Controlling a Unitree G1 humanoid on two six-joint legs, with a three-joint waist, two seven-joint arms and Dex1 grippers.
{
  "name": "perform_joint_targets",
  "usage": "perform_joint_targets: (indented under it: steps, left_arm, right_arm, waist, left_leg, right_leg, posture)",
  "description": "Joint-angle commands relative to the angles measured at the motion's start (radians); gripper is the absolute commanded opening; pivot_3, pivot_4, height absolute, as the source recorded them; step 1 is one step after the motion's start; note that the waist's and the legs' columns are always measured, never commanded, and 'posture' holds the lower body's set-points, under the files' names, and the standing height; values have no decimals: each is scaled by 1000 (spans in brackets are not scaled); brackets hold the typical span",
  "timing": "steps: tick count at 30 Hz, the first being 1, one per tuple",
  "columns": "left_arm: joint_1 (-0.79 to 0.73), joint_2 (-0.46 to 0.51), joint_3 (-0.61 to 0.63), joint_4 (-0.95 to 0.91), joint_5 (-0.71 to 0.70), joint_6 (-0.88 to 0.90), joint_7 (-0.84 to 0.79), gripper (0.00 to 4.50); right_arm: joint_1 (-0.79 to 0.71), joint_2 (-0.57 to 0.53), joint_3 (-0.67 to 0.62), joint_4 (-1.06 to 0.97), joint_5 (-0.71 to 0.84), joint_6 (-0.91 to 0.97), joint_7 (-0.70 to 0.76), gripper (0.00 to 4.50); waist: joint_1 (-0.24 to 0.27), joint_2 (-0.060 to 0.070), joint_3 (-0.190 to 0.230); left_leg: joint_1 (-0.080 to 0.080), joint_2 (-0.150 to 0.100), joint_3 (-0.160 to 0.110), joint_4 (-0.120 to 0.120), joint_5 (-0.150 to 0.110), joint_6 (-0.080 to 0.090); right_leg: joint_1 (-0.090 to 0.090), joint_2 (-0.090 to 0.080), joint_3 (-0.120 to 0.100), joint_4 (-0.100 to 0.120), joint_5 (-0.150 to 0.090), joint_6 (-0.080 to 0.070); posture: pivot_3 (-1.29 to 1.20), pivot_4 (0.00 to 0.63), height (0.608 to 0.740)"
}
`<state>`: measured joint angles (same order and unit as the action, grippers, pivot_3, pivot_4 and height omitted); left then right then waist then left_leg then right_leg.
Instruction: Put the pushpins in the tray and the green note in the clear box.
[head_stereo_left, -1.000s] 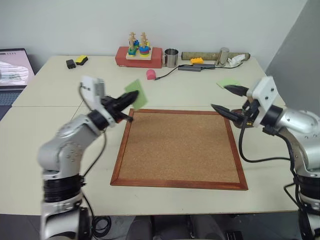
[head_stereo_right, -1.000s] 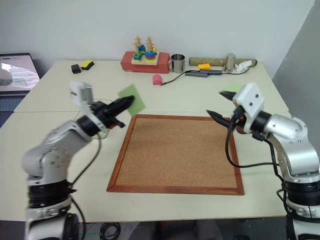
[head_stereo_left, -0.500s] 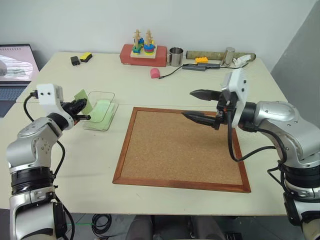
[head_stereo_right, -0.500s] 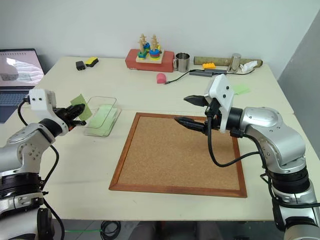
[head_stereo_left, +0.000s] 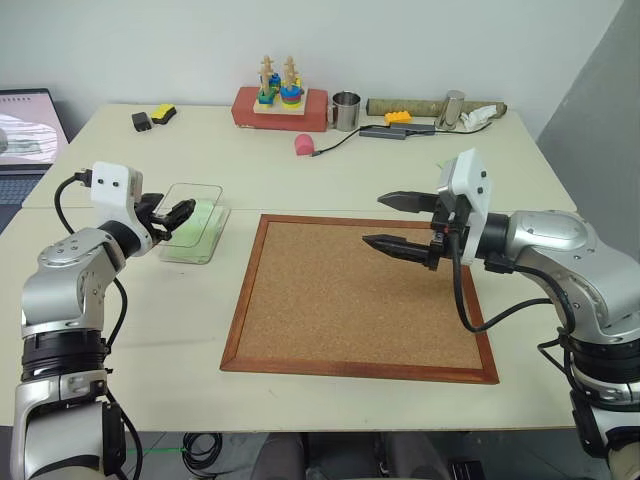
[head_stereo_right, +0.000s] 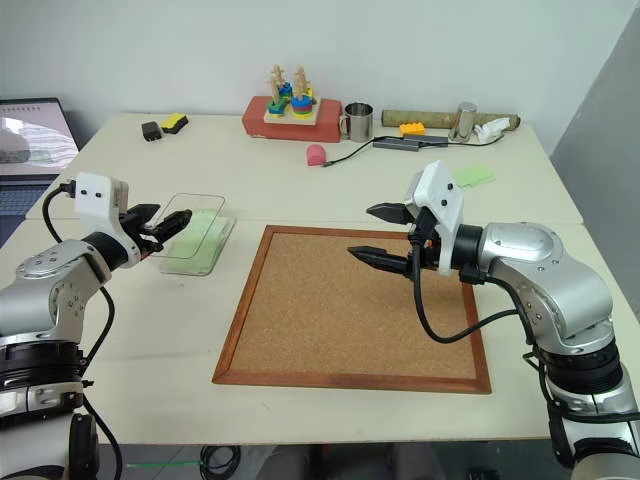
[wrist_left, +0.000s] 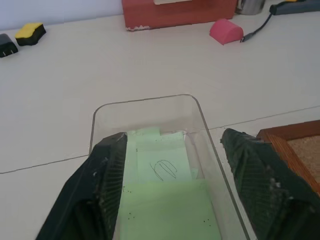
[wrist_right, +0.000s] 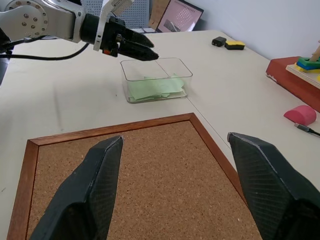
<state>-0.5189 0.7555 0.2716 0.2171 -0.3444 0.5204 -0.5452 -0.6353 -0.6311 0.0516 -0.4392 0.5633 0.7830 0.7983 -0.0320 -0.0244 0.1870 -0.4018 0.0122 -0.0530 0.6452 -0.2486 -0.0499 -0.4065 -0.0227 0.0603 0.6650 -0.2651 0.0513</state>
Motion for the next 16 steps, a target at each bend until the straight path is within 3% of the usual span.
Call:
perform_joint_targets:
  steps: [1,6,9,12,16]
  left_arm:
    - [55,105,9,-178,-6,-43,-132,3932]
    - [303,327,20,-381,-62,-17,-462,3932]
    - [437,431,42,-434,-11,-85,-569,3932]
    - [465,454,68,-442,-22,-86,-599,3932]
    - [464,441,85,-431,-28,-93,-613,3932]
  right_arm:
    - [25,-54,-61,-34,12,-23,25,3506]
    - [160,-228,-134,-34,4,-88,164,3506]
    - [292,-384,-207,-26,6,-112,295,3506]
    - [386,-472,-280,16,-25,-163,356,3506]
    - [471,-512,-349,58,-54,-216,389,3506]
  waist:
    - [-1,0,0]
    - [-1,0,1]
    - [1,1,1]
    - [4,1,1]
    - [2,1,1]
  left_leg:
    - [0,0,0,0,0,0]
    - [0,0,3,-2,0,0]
    - [0,0,4,-2,-1,0]
    - [1,1,3,-2,-1,0]
    - [3,2,4,0,0,1]
  right_leg:
    - [0,0,0,0,0,0]
    - [0,-1,2,-3,0,0]
    - [0,-1,2,-3,-1,-1]
    - [1,0,1,-2,-3,-3]
    - [2,2,1,-1,-5,1]
  posture:
    - [0,150,740]
    - [0,150,740]
    - [0,150,740]
    - [0,150,740]
    - [0,150,740]
